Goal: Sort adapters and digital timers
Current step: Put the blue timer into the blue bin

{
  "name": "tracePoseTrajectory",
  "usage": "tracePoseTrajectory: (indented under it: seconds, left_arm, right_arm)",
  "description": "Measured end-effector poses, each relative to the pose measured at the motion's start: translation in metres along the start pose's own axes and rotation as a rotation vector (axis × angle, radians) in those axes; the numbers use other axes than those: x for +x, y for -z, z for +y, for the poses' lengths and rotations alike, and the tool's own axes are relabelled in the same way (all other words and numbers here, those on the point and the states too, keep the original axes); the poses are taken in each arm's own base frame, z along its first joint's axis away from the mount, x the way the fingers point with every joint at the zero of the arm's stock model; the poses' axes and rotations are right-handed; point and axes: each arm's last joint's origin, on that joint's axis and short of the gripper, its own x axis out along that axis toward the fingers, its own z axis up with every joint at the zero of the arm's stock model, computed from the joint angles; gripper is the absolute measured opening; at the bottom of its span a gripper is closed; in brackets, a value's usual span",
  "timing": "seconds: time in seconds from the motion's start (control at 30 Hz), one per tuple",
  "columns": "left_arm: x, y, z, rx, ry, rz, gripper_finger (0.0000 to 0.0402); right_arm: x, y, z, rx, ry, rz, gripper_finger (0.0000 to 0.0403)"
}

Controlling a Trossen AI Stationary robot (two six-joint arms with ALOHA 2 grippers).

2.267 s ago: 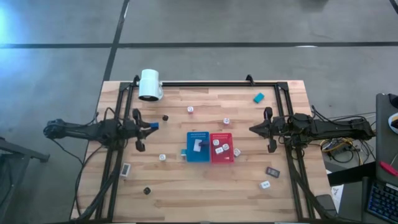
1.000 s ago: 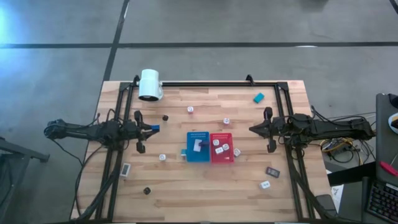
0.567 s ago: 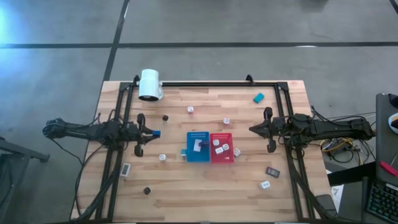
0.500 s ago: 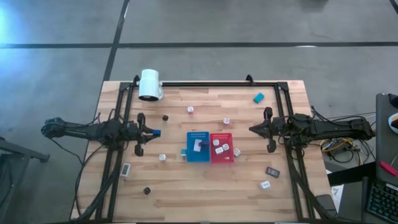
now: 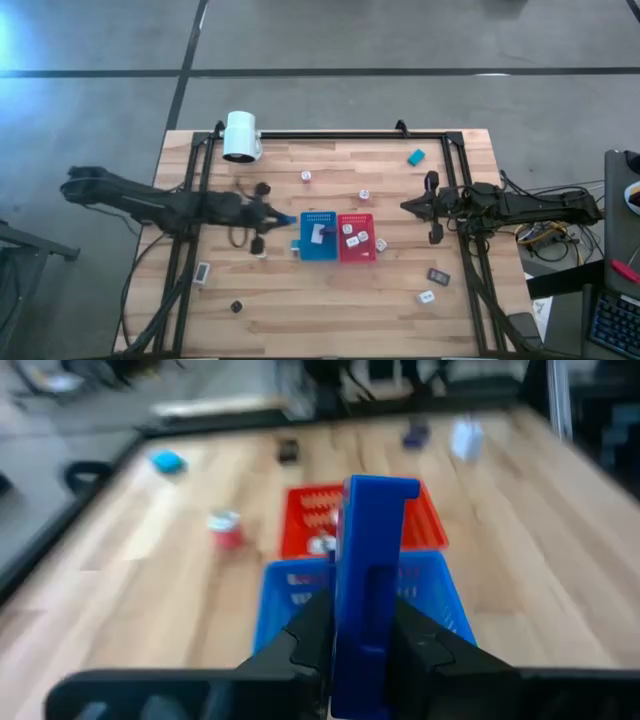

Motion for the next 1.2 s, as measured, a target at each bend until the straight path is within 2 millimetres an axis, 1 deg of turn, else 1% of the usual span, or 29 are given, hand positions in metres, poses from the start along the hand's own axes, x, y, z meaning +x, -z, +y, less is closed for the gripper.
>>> tracePoseTrajectory:
  seconds: [0.1,0.23,0.37,0.5,0.63,0.83,1.07,1.2]
  left_arm:
    - [0.033,-0.012,-0.006,0.06,0.088,0.099,0.0058]
    - [0.071,-0.021,-0.012,0.109,0.169,0.222,0.0058]
    - [0.101,-0.02,-0.016,0.133,0.182,0.345,0.0058]
    - [0.123,-0.018,-0.018,0.158,0.199,0.432,0.0058]
    - [0.136,-0.016,-0.019,0.163,0.204,0.492,0.0058]
    - [0.149,-0.01,-0.02,0.164,0.207,0.538,0.0058]
    - [0.153,-0.004,-0.02,0.162,0.2,0.565,0.0058]
    - [0.152,-0.004,-0.02,0.161,0.203,0.565,0.0072]
  right_arm:
    - [0.0,0.001,0.0,0.001,0.0,0.009,0.0008]
    - [0.0,0.001,0.0,0.001,-0.001,0.012,0.0008]
    - [0.0,0.001,0.0,0.0,-0.001,0.012,0.0008]
    - [0.0,0.001,0.0,-0.002,-0.002,0.012,0.0008]
    - [0.0,0.001,0.0,-0.002,-0.003,0.011,0.0008]
    - [0.0,0.001,0.0,-0.002,-0.002,0.011,0.0008]
    - [0.0,0.001,0.0,0.0,-0.002,0.011,0.0008]
    - [0.0,0.001,0.0,0.001,-0.002,0.011,0.0008]
